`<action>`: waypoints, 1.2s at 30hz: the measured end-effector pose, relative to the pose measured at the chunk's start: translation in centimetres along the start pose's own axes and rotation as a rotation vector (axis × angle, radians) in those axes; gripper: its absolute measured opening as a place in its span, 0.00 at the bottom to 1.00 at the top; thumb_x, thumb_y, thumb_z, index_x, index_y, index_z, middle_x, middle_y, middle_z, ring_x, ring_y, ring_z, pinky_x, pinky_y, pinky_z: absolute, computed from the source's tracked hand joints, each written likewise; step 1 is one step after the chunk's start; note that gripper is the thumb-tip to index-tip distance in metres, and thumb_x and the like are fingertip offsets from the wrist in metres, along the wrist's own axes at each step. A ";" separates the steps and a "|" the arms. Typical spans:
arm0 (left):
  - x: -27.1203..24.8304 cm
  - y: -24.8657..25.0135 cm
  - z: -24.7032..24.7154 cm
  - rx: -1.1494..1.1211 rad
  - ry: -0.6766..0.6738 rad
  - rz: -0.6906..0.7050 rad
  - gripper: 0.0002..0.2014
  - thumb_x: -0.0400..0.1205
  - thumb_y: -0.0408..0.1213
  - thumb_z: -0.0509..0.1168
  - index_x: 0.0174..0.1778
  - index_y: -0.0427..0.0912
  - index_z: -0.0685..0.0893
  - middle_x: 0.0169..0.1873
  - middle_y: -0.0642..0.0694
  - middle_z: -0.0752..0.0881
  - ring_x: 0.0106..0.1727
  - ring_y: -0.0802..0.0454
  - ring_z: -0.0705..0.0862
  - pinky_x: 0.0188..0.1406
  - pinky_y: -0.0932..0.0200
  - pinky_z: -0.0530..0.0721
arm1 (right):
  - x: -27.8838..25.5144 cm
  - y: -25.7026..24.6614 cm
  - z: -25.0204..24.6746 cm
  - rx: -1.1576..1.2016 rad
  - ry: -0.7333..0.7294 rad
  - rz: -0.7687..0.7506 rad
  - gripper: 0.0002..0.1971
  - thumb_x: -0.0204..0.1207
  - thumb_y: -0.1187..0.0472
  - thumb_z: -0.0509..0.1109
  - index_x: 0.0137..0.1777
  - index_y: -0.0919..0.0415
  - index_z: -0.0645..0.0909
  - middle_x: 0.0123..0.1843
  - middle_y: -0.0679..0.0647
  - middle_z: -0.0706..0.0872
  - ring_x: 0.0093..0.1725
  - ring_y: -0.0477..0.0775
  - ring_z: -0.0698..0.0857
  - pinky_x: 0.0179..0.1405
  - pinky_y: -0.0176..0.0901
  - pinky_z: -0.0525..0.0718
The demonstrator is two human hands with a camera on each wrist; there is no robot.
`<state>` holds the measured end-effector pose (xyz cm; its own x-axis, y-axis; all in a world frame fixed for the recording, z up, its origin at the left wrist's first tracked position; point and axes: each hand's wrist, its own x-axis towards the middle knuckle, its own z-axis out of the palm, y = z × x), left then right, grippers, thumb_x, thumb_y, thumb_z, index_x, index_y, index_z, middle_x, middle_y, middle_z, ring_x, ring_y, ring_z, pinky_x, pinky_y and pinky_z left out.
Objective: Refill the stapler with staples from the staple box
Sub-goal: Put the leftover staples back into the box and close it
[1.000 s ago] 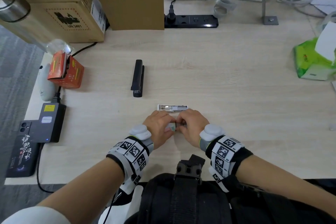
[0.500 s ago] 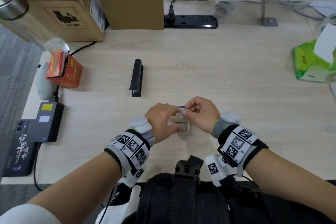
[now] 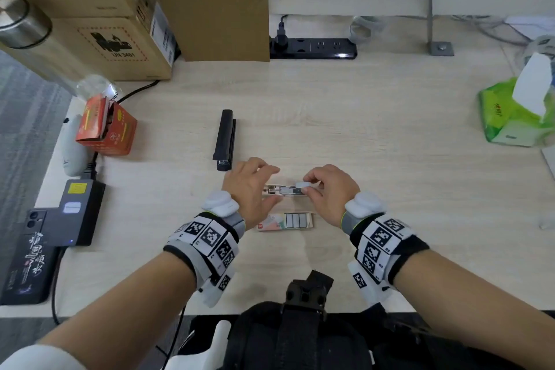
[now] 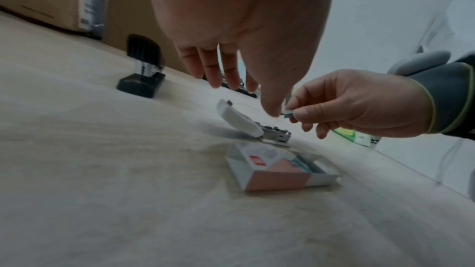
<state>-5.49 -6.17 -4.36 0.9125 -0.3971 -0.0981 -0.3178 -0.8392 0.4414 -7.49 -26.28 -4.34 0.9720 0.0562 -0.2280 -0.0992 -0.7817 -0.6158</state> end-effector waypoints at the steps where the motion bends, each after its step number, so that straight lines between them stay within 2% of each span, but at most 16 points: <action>1: 0.0 -0.4 -0.1 0.023 -0.038 -0.036 0.28 0.70 0.51 0.72 0.66 0.50 0.76 0.59 0.46 0.79 0.59 0.43 0.77 0.56 0.44 0.78 | 0.1 0.0 0.0 -0.024 -0.019 0.004 0.07 0.76 0.55 0.70 0.52 0.53 0.82 0.48 0.49 0.81 0.46 0.51 0.78 0.46 0.44 0.76; 4: -0.1 -1.1 0.0 0.025 -0.132 -0.088 0.29 0.72 0.49 0.71 0.68 0.51 0.73 0.61 0.46 0.77 0.60 0.43 0.76 0.58 0.45 0.78 | 0.2 -0.3 0.1 -0.078 -0.071 0.003 0.08 0.77 0.56 0.68 0.54 0.54 0.81 0.50 0.51 0.83 0.49 0.54 0.80 0.48 0.48 0.79; 8: 0.1 -1.2 0.3 -0.050 -0.193 -0.141 0.22 0.76 0.43 0.69 0.66 0.50 0.74 0.59 0.47 0.79 0.55 0.45 0.80 0.55 0.48 0.79 | 0.2 -0.2 0.3 -0.097 -0.101 0.008 0.08 0.77 0.56 0.67 0.54 0.56 0.81 0.51 0.53 0.84 0.50 0.55 0.81 0.50 0.49 0.80; 14: 0.3 -0.9 0.7 -0.117 -0.122 -0.139 0.12 0.76 0.37 0.70 0.54 0.46 0.82 0.50 0.47 0.82 0.47 0.46 0.83 0.45 0.52 0.79 | 0.5 -0.2 0.8 -0.089 -0.129 0.030 0.08 0.75 0.56 0.70 0.52 0.54 0.83 0.50 0.54 0.84 0.50 0.55 0.82 0.45 0.44 0.77; 18: 0.4 -0.7 0.4 -0.129 -0.106 -0.131 0.12 0.76 0.38 0.70 0.54 0.46 0.82 0.50 0.47 0.83 0.43 0.48 0.82 0.45 0.51 0.81 | 0.6 -0.1 0.8 -0.006 -0.108 0.092 0.09 0.73 0.55 0.72 0.52 0.52 0.84 0.48 0.50 0.85 0.48 0.52 0.83 0.48 0.44 0.80; 23: 0.3 -0.3 0.0 -0.148 -0.093 -0.097 0.13 0.75 0.40 0.71 0.55 0.46 0.82 0.51 0.47 0.83 0.42 0.48 0.83 0.45 0.49 0.82 | 1.0 0.0 0.8 0.105 -0.083 0.227 0.02 0.72 0.56 0.72 0.41 0.47 0.84 0.39 0.46 0.87 0.42 0.50 0.85 0.43 0.39 0.81; 28: 0.4 0.4 -0.3 -0.223 -0.065 -0.036 0.15 0.73 0.42 0.74 0.54 0.47 0.82 0.48 0.50 0.84 0.40 0.54 0.82 0.42 0.59 0.79 | 1.7 -0.5 1.1 0.070 -0.118 0.269 0.04 0.71 0.58 0.71 0.43 0.49 0.84 0.39 0.45 0.86 0.40 0.50 0.84 0.38 0.37 0.76; 30: 0.5 0.8 -0.4 -0.249 -0.050 -0.026 0.15 0.72 0.43 0.74 0.52 0.47 0.82 0.47 0.51 0.84 0.41 0.55 0.82 0.41 0.60 0.78 | 1.9 -0.6 1.2 0.070 -0.119 0.274 0.03 0.71 0.58 0.72 0.43 0.49 0.84 0.39 0.45 0.86 0.40 0.50 0.84 0.38 0.37 0.76; 33: 1.0 1.3 -0.3 -0.255 -0.060 -0.021 0.14 0.72 0.44 0.74 0.50 0.47 0.83 0.46 0.50 0.85 0.46 0.53 0.82 0.45 0.56 0.79 | 1.5 -0.1 1.1 0.113 -0.120 0.250 0.03 0.71 0.55 0.73 0.44 0.48 0.84 0.39 0.45 0.87 0.40 0.49 0.84 0.38 0.37 0.76; 36: 1.7 2.1 0.0 -0.241 -0.112 -0.012 0.13 0.72 0.45 0.74 0.50 0.47 0.84 0.46 0.49 0.86 0.50 0.50 0.82 0.49 0.54 0.79 | 0.9 1.0 0.8 0.177 -0.112 0.191 0.06 0.74 0.61 0.70 0.46 0.49 0.85 0.41 0.45 0.87 0.42 0.47 0.84 0.39 0.33 0.75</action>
<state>-4.65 -8.64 -3.63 0.8773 -0.4376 -0.1971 -0.2240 -0.7367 0.6381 -6.92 -26.52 -5.78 0.9035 -0.0058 -0.4286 -0.3238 -0.6644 -0.6736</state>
